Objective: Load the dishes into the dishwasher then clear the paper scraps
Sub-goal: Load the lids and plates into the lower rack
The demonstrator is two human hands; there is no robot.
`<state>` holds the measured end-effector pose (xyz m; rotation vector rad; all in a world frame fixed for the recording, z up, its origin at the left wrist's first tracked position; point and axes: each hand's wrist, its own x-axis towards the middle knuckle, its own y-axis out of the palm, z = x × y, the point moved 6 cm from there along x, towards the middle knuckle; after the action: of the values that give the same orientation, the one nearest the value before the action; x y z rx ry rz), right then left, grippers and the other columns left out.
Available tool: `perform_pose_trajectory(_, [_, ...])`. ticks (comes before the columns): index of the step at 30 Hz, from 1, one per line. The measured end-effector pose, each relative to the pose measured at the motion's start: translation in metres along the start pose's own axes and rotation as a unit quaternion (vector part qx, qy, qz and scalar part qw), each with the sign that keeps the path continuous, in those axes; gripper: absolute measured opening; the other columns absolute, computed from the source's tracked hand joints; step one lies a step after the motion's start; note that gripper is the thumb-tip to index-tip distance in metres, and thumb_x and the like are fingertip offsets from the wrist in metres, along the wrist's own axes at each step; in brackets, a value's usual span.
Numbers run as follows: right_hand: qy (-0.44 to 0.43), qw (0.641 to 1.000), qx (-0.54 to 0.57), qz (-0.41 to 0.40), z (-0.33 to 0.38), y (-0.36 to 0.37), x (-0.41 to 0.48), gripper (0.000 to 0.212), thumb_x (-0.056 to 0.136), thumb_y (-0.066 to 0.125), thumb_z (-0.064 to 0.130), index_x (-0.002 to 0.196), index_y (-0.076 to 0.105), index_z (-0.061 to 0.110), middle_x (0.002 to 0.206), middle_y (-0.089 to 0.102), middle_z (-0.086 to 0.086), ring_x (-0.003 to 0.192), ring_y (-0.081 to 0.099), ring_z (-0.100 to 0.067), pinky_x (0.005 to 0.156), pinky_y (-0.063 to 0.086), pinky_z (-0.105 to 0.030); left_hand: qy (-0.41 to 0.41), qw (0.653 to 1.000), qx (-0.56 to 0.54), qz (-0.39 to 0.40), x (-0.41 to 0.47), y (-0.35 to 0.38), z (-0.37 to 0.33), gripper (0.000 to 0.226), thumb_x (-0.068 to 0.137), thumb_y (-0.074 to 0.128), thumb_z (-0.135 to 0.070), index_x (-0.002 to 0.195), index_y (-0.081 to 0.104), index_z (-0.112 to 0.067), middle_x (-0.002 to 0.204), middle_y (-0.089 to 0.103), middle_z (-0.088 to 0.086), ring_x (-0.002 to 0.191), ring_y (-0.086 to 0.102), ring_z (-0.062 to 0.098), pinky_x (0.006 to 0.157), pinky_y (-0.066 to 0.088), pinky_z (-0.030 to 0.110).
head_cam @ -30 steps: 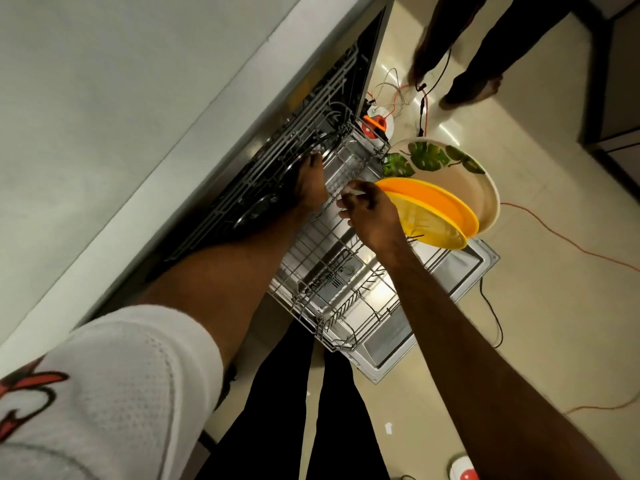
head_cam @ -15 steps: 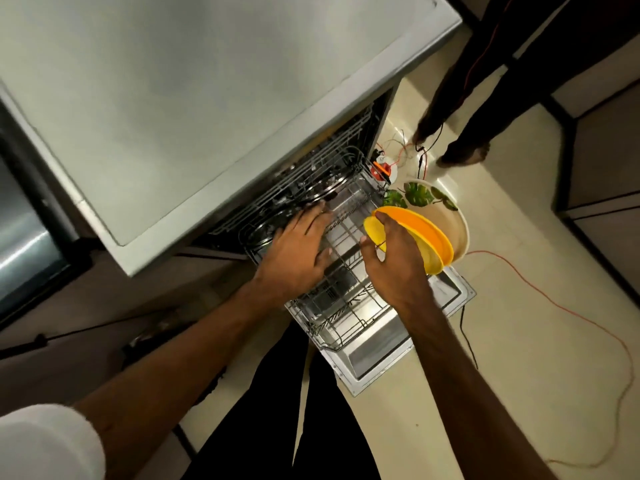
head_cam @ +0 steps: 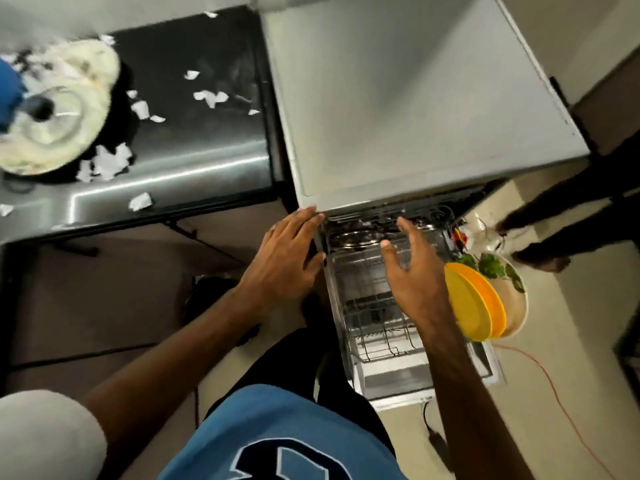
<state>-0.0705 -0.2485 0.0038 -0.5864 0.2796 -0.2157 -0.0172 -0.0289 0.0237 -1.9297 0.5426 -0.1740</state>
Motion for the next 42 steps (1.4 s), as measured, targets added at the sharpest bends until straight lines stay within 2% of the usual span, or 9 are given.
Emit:
perform_pose_trajectory(7, [-0.066,0.994,-0.02,0.087,0.081,0.046,-0.006,0.056,0.104,0.06,0.039,0.156,0.045,0.024,0.158,0.049,0.005,0.144,0.044,-0.01,0.12,0.038,-0.037,-0.118,0.99,-0.038,-0.07,-0.059,-0.048,0.073,0.07,0.098,0.059,-0.04,0.159,0.029,-0.02,0.168,0.018,-0.002,0.155,0.015,0.017,0.125,0.021,0.046])
perform_pose_trajectory(12, [-0.103,0.987,-0.04,0.115,0.135,0.085,0.002,0.054,0.104,0.06,0.039,0.155,0.045,0.026,0.157,0.049,0.007,0.142,0.045,-0.008,0.117,0.036,-0.03,-0.168,0.977,-0.065,-0.115,-0.09,-0.087,0.129,0.071,0.097,0.062,-0.039,0.158,0.031,-0.021,0.168,0.021,-0.003,0.154,0.018,0.016,0.124,0.023,0.042])
perform_pose_trajectory(16, [-0.12,0.984,-0.024,0.13,0.187,0.138,0.008,0.053,0.103,0.063,0.035,0.153,0.048,0.025,0.153,0.054,0.006,0.136,0.046,-0.002,0.12,0.04,-0.038,-0.203,0.965,-0.082,-0.148,-0.116,-0.126,0.185,0.069,0.096,0.063,-0.04,0.157,0.034,-0.021,0.166,0.025,-0.003,0.152,0.023,0.016,0.121,0.025,0.038])
perform_pose_trajectory(19, [-0.13,0.98,0.0,0.151,0.222,0.179,0.008,0.052,0.102,0.065,0.035,0.151,0.051,0.028,0.15,0.057,0.008,0.135,0.05,-0.001,0.119,0.042,-0.036,-0.228,0.953,-0.108,-0.169,-0.136,-0.152,0.225,0.067,0.096,0.064,-0.038,0.155,0.038,-0.02,0.163,0.031,-0.002,0.149,0.029,0.016,0.122,0.029,0.037])
perform_pose_trajectory(24, [-0.139,0.971,0.027,0.195,0.271,0.242,0.011,0.051,0.102,0.066,0.033,0.15,0.052,0.028,0.147,0.058,0.01,0.135,0.053,-0.002,0.108,0.044,-0.02,-0.272,0.937,-0.148,-0.162,-0.167,-0.169,0.286,0.063,0.098,0.062,-0.041,0.154,0.039,-0.024,0.164,0.029,-0.005,0.15,0.027,0.016,0.121,0.028,0.036])
perform_pose_trajectory(28, [-0.143,0.964,0.027,0.223,0.3,0.289,0.011,0.05,0.101,0.067,0.036,0.149,0.053,0.03,0.146,0.06,0.01,0.135,0.055,-0.002,0.116,0.043,-0.031,-0.306,0.922,-0.178,-0.157,-0.193,-0.175,0.329,0.061,0.097,0.062,-0.043,0.152,0.041,-0.026,0.163,0.03,-0.002,0.15,0.028,0.017,0.122,0.03,0.041])
perform_pose_trajectory(31, [-0.148,0.96,0.02,0.237,0.309,0.301,0.012,0.05,0.101,0.066,0.036,0.149,0.053,0.03,0.145,0.06,0.01,0.135,0.055,-0.003,0.118,0.041,-0.032,-0.322,0.913,-0.195,-0.156,-0.2,-0.173,0.342,0.061,0.097,0.062,-0.042,0.152,0.041,-0.026,0.162,0.031,-0.001,0.15,0.028,0.017,0.121,0.032,0.045])
perform_pose_trajectory(37, [-0.187,0.936,-0.079,0.288,0.33,0.331,0.014,0.039,0.104,0.062,0.035,0.142,0.06,0.03,0.139,0.059,0.017,0.126,0.052,0.002,0.107,0.042,-0.02,-0.352,0.897,-0.225,-0.147,-0.199,-0.177,0.369,0.061,0.098,0.062,-0.04,0.153,0.039,-0.027,0.163,0.031,0.0,0.15,0.028,0.018,0.121,0.032,0.045])
perform_pose_trajectory(42, [-0.213,0.89,-0.238,0.324,0.32,0.372,0.035,0.034,0.105,0.056,0.025,0.138,0.065,0.028,0.161,0.041,0.001,0.15,0.036,-0.019,0.125,0.03,-0.042,-0.354,0.894,-0.235,-0.141,-0.187,-0.186,0.385,0.06,0.098,0.062,-0.041,0.153,0.04,-0.027,0.163,0.031,-0.001,0.151,0.027,0.016,0.123,0.03,0.041])
